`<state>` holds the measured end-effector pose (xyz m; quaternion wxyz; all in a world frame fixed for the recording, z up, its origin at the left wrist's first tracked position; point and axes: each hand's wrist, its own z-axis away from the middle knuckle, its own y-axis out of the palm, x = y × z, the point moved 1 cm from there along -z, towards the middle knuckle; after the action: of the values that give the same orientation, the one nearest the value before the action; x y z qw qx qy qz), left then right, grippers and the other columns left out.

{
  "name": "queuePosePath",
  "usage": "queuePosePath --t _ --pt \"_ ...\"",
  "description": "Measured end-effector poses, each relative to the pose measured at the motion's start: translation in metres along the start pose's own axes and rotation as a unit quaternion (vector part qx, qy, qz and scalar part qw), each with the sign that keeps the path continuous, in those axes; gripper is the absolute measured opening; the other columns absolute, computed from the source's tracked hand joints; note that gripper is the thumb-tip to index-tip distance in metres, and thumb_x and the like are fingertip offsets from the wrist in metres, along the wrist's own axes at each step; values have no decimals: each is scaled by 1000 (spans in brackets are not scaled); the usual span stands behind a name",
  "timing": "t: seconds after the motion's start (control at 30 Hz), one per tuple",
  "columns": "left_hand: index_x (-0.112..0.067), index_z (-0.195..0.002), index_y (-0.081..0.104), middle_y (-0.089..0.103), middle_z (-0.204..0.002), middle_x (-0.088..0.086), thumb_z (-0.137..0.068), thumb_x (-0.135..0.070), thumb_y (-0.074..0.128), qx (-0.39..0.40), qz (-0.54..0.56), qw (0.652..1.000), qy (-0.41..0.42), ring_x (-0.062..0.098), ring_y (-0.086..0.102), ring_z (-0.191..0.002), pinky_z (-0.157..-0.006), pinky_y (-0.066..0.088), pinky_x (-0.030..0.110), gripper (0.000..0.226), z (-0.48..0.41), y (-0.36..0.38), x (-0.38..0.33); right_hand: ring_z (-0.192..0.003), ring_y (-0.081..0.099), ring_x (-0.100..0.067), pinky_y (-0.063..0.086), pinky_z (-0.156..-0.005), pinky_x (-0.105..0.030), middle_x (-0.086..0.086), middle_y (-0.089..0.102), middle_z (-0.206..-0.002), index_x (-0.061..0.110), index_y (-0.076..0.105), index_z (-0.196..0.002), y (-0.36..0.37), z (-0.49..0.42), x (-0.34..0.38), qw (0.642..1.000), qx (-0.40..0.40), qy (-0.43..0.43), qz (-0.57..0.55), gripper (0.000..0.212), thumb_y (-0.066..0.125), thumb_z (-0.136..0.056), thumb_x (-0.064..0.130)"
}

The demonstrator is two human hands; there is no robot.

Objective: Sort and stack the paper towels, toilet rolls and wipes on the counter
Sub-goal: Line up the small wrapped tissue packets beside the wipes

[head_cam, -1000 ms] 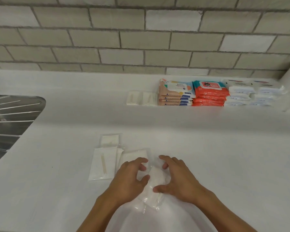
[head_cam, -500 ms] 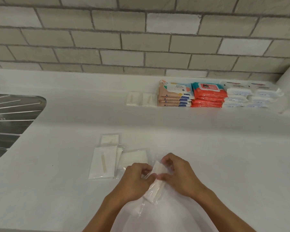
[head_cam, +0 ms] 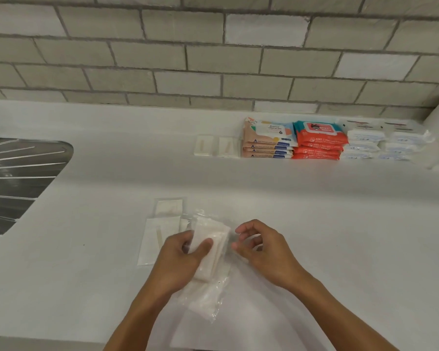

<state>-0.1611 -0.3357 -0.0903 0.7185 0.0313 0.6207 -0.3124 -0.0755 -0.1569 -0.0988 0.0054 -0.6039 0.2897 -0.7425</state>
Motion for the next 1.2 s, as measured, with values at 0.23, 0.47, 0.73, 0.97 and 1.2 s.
queuePosePath --t 0.23,0.47,0.73,0.97,1.2 --pt "-13 -67 64 62 -58 -5 -91 -32 66 -17 -61 998 -22 11 59 -54 -61 49 30 30 7 -33 6 -117 33 -7 33 -99 -19 12 34 -125 34 43 -137 20 13 -3 965 143 -6 218 85 77 -65 65" --pt "-21 -89 73 76 -85 -5 -92 -34 63 22 -61 996 -65 11 72 -77 -80 60 37 17 15 -24 17 -117 28 -12 37 -106 -28 9 28 -122 30 42 -133 31 13 -6 958 125 11 257 88 83 -60 59" --pt "-19 -81 73 73 -72 -13 -93 -21 65 49 0 998 -34 0 68 -68 -62 47 13 14 23 -8 11 -116 39 -10 39 -95 -19 9 37 -116 30 49 -120 28 7 -5 972 100 72 200 72 88 -62 47" --pt "-11 -93 75 77 -87 6 -94 -19 63 -17 125 992 -20 18 74 -84 -73 57 24 15 16 -13 -4 -88 68 -8 51 -72 -15 5 70 -100 23 66 -108 19 -1 11 984 96 139 -61 37 80 -78 39" --pt "-14 -103 75 77 -99 7 -95 -20 61 -22 203 978 -45 26 74 -95 -91 55 49 17 -4 -17 -14 -97 72 -26 61 -76 -43 -8 74 -108 12 70 -114 16 -13 26 940 161 155 -257 21 63 -94 15"
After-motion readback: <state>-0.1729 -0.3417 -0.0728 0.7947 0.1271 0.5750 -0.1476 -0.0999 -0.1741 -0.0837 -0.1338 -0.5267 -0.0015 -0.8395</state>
